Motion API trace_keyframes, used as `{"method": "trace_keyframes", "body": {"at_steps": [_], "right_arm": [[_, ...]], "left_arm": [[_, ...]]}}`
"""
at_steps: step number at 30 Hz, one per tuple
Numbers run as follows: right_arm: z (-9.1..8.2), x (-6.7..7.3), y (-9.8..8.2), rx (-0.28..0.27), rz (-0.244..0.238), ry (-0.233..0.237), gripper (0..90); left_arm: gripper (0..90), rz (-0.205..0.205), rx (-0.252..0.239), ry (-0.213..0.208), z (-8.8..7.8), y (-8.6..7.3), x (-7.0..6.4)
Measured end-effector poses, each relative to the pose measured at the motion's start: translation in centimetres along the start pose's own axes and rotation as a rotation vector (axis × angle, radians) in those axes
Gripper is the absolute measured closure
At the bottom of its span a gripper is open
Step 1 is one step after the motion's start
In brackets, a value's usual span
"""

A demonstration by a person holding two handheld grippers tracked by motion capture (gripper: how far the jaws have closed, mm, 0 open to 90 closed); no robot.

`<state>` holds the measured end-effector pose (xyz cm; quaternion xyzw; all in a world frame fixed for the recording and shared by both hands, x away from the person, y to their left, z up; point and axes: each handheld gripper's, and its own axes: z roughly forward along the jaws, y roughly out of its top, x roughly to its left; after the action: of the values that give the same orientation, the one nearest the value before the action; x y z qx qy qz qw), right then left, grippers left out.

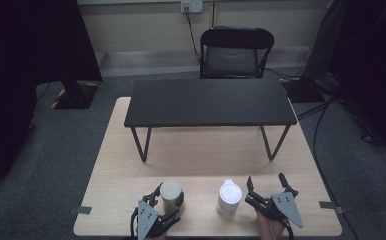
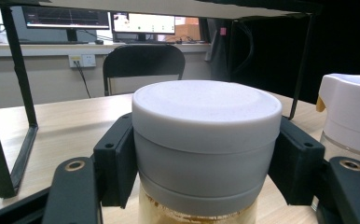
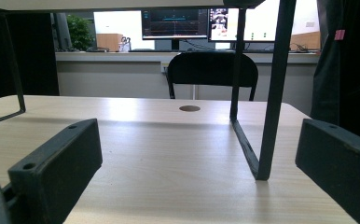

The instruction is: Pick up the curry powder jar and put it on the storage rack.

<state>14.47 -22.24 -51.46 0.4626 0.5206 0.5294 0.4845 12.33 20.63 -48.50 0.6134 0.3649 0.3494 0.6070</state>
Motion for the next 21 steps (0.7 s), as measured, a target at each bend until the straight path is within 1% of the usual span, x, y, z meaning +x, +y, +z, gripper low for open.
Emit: {"method": "trace_keyframes", "body": {"at_steps": [5, 9, 11, 17, 21], "right_arm": [[0.0, 0.0, 0.0, 0.001, 0.000, 0.000, 0.0], [0.0, 0.0, 0.0, 0.001, 0.000, 0.000, 0.0], [0.0, 0.0, 0.0, 0.001, 0.000, 0.000, 0.0], [0.0, 0.0, 0.0, 0.001, 0.000, 0.000, 0.0], [0.0, 0.0, 0.0, 0.001, 0.000, 0.001, 0.0]], "left_arm": [[34.1, -0.005, -0.008, -0.004, 0.0, 0.3, 0.1], [34.1, -0.009, -0.005, -0.002, 0.2, 0.6, 0.2], [34.1, -0.011, -0.005, -0.008, 0.2, 0.8, 0.3], [34.2, -0.005, -0.005, -0.014, 0.4, 1.5, 0.5], [34.2, 0.003, -0.009, -0.020, 0.6, 2.3, 0.7]]}}
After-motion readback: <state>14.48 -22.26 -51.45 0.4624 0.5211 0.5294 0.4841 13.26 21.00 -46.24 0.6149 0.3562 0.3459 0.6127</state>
